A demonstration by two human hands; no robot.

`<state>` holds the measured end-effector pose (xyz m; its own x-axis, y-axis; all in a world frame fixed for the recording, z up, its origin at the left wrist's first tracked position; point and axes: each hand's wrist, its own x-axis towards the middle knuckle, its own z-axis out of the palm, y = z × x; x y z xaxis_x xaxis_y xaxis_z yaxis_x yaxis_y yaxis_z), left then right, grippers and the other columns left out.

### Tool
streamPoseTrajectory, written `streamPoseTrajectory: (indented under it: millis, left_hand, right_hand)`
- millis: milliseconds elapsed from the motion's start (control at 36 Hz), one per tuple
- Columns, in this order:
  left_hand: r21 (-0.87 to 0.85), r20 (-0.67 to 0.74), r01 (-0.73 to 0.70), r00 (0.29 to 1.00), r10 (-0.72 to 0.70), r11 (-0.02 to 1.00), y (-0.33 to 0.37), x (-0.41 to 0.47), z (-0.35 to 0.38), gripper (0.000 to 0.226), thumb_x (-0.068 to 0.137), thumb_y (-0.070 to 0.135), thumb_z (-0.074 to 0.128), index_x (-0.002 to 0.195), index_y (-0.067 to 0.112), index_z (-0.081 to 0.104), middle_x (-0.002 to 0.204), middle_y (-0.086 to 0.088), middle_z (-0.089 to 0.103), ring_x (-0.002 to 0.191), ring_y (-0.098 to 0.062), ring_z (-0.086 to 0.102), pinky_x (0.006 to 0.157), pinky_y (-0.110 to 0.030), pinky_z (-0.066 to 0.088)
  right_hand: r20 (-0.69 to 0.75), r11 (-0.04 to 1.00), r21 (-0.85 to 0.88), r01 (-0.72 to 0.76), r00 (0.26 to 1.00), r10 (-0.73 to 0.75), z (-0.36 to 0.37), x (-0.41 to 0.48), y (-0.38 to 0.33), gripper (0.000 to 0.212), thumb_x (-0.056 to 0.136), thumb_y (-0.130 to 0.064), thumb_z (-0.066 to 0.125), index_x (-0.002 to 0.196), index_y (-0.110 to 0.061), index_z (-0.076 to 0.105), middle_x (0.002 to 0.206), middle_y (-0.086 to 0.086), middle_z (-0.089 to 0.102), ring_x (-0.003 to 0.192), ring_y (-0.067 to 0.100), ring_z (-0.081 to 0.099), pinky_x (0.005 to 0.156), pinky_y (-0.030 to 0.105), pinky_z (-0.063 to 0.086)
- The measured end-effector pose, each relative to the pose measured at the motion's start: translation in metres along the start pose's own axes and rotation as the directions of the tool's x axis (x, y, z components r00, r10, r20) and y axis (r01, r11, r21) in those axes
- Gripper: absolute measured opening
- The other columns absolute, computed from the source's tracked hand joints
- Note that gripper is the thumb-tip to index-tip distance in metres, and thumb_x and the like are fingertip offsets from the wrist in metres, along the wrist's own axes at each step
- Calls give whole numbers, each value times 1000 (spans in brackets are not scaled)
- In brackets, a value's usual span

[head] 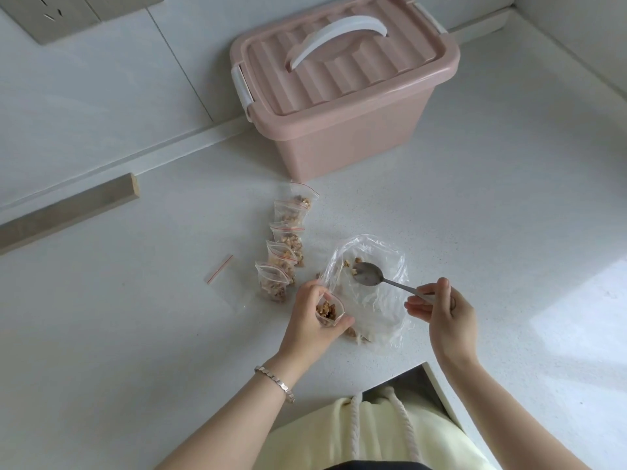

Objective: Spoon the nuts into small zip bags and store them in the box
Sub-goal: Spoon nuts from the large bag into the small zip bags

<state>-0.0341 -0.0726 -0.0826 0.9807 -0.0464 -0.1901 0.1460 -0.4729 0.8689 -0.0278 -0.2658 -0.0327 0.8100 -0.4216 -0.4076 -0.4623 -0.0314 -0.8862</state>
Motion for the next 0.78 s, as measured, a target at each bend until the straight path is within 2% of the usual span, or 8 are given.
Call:
streamPoseTrajectory:
  millis: [111,222,361,500,583,667,778]
  left_hand:
    - [6,14,14,1000,-14,1000,-1,2,0,35,68,17,80,88,10,52,107,4,46,104,8,41,86,-2,29]
    - [-3,12,20,1000,-20,1000,0,2,0,36,70,18,79,90,10,51,108,5,46,102,7,42,80,0,31]
    - [-21,11,35,999,-35,999,1,2,-2,36,70,18,79,91,10,51,108,5,46,102,13,40,82,1,30]
    - [-33,-6,40,999,-40,999,4,5,-4,34,69,18,79,87,15,50,102,5,46,102,-4,45,84,-2,31]
    - [-34,-15,25,1000,-26,999,4,6,-5,35,68,19,79,85,21,48,101,8,46,102,-3,45,85,-3,31]
    - [-35,-14,22,1000,-23,999,3,5,-6,36,68,19,79,84,24,47,100,10,46,101,-1,45,86,-3,30]
    - [-40,-6,35,999,-36,999,3,6,-5,36,69,20,79,88,18,49,104,10,45,105,-1,44,86,-2,30]
  right_hand:
    - [17,992,99,-75,997,74,8,4,1,39,100,-29,34,81,-8,60,75,17,68,63,17,69,66,26,58]
    - [46,985,136,-104,994,99,14,5,2,39,100,-30,34,81,-7,60,75,16,68,62,18,69,64,24,58]
    - [63,988,136,-79,995,71,16,5,0,39,100,-29,34,80,-8,60,73,15,68,63,19,69,64,24,58]
    - [50,981,176,-79,996,71,11,6,-4,41,100,-30,33,78,-8,60,70,14,66,63,21,69,62,23,57]
    - [75,977,192,-95,994,82,10,7,-8,42,100,-30,33,78,-7,60,69,15,66,62,22,69,61,24,57]
    - [92,985,156,-68,994,54,9,9,-9,41,100,-30,33,78,-7,60,70,16,67,63,23,69,62,24,57]
    - [145,999,-19,30,989,-27,10,12,-6,39,99,-31,35,77,-11,62,70,12,68,66,24,68,69,33,56]
